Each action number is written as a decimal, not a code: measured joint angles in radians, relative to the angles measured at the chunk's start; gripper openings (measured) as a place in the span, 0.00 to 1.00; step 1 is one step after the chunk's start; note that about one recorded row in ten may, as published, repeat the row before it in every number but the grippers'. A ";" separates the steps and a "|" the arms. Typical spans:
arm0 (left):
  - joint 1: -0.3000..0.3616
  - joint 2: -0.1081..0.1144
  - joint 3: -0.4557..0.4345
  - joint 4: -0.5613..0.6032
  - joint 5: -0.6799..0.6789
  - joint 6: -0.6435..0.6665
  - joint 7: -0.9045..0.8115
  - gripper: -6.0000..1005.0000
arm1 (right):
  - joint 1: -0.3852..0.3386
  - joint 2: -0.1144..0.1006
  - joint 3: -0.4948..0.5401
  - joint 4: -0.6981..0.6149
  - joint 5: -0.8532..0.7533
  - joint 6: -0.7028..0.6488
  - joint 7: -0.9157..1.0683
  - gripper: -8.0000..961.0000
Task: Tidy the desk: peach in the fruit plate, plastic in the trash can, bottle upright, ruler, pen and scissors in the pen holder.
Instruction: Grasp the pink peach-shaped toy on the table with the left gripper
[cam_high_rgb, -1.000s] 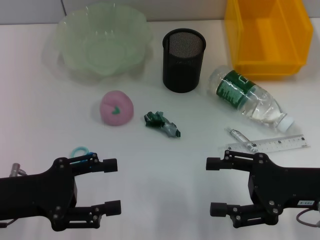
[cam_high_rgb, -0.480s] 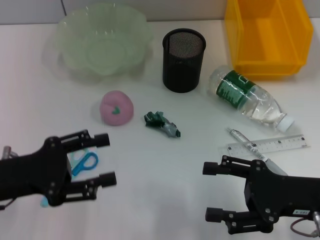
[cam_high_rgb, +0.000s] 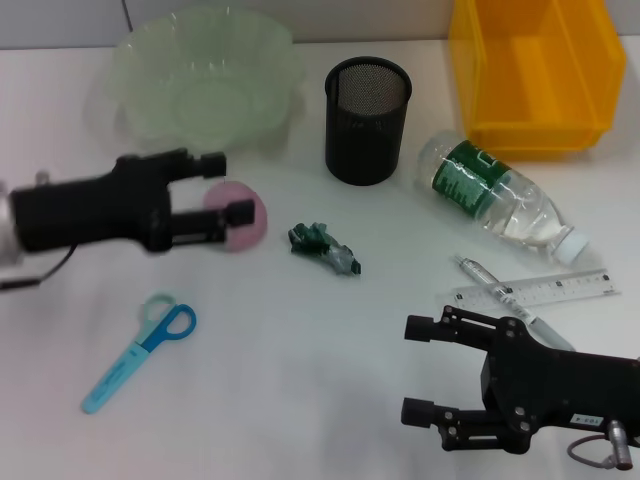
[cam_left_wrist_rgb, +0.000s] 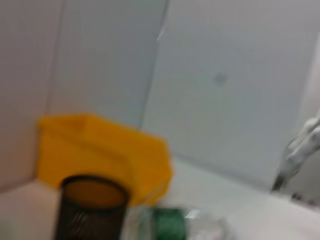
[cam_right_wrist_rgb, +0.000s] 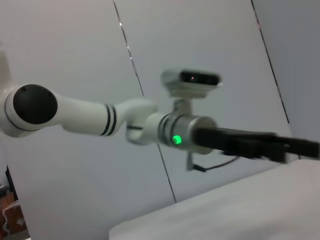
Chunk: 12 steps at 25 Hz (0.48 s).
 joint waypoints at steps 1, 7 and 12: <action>-0.027 0.000 0.010 0.026 0.040 -0.048 -0.061 0.74 | 0.002 0.000 0.000 0.002 0.003 0.000 0.000 0.87; -0.157 -0.002 0.029 0.050 0.276 -0.254 -0.263 0.73 | 0.015 0.001 0.000 0.014 0.027 0.000 -0.001 0.87; -0.209 -0.006 0.048 0.006 0.417 -0.353 -0.305 0.72 | 0.020 0.002 0.000 0.033 0.045 0.001 -0.004 0.87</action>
